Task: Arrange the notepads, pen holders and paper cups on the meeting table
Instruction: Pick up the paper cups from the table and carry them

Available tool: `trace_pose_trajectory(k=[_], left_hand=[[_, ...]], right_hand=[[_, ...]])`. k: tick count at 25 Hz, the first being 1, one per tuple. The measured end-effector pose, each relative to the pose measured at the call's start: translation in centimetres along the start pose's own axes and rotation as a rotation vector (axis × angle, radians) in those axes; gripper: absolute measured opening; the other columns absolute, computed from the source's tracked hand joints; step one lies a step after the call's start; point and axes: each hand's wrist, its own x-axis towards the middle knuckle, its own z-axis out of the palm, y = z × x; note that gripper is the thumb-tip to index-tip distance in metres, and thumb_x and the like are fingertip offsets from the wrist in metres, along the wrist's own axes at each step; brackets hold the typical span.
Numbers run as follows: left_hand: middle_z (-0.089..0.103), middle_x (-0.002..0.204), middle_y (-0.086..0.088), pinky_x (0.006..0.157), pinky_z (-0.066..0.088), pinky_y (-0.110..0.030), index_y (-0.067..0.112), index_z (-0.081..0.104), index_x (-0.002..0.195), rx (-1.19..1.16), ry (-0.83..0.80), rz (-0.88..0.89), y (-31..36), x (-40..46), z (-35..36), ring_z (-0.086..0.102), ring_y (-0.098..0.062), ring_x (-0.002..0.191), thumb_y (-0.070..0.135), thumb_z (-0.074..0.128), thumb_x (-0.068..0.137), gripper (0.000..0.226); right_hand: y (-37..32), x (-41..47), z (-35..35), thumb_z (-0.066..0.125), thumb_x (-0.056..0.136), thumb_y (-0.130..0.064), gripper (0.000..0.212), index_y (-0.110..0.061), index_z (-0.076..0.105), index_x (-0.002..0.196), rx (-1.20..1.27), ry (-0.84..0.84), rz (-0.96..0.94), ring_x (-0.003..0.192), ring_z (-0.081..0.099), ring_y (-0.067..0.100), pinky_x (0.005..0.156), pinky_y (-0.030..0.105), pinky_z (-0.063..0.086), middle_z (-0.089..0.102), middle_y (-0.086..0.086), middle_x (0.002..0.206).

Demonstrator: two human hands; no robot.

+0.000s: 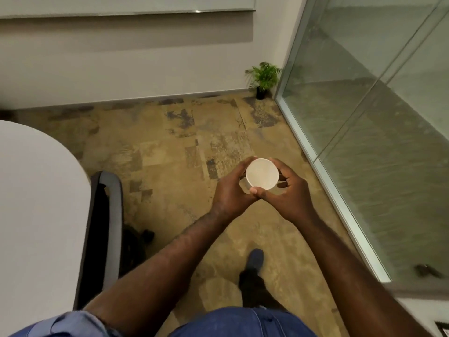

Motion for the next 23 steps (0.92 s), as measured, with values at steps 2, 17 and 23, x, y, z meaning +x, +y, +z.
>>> trace_pose_trajectory(k=[2, 17, 23], left_hand=[[0.062, 0.131, 0.006, 0.094, 0.054, -0.035, 0.021, 0.05, 0.137, 0.044, 0.042, -0.008, -2.2, 4.0, -0.2, 0.06, -0.008, 0.117, 0.032, 0.083, 0.072, 0.073], [0.051, 0.126, 0.04, 0.094, 0.047, -0.015, 0.031, 0.049, 0.137, 0.167, 0.525, -0.202, -14.3, 24.6, -13.2, 0.054, 0.008, 0.118, 0.036, 0.083, 0.072, 0.073], [0.056, 0.13, 0.028, 0.095, 0.049, -0.019, 0.028, 0.051, 0.136, 0.205, 0.617, -0.254, -20.6, 30.8, -24.7, 0.056, 0.004, 0.118, 0.038, 0.082, 0.071, 0.073]], right_hand=[[1.3, 5.3, 1.1, 0.075, 0.053, -0.073, 0.093, -0.04, 0.047, 0.135, 0.016, -0.056, -0.036, 0.103, 0.058, -0.005, 0.073, 0.008, 0.046, 0.057, -0.03, 0.118], [-2.5, 37.6, 17.2, 0.077, 0.051, -0.072, 0.093, -0.037, 0.051, 0.133, -0.056, -0.594, -0.368, 0.103, 0.061, 0.004, 0.075, 0.027, 0.057, 0.064, -0.016, 0.123], [-8.0, 46.8, 29.5, 0.079, 0.048, -0.07, 0.089, -0.04, 0.054, 0.128, -0.024, -0.668, -0.429, 0.096, 0.062, 0.001, 0.072, 0.022, 0.056, 0.065, -0.022, 0.112]])
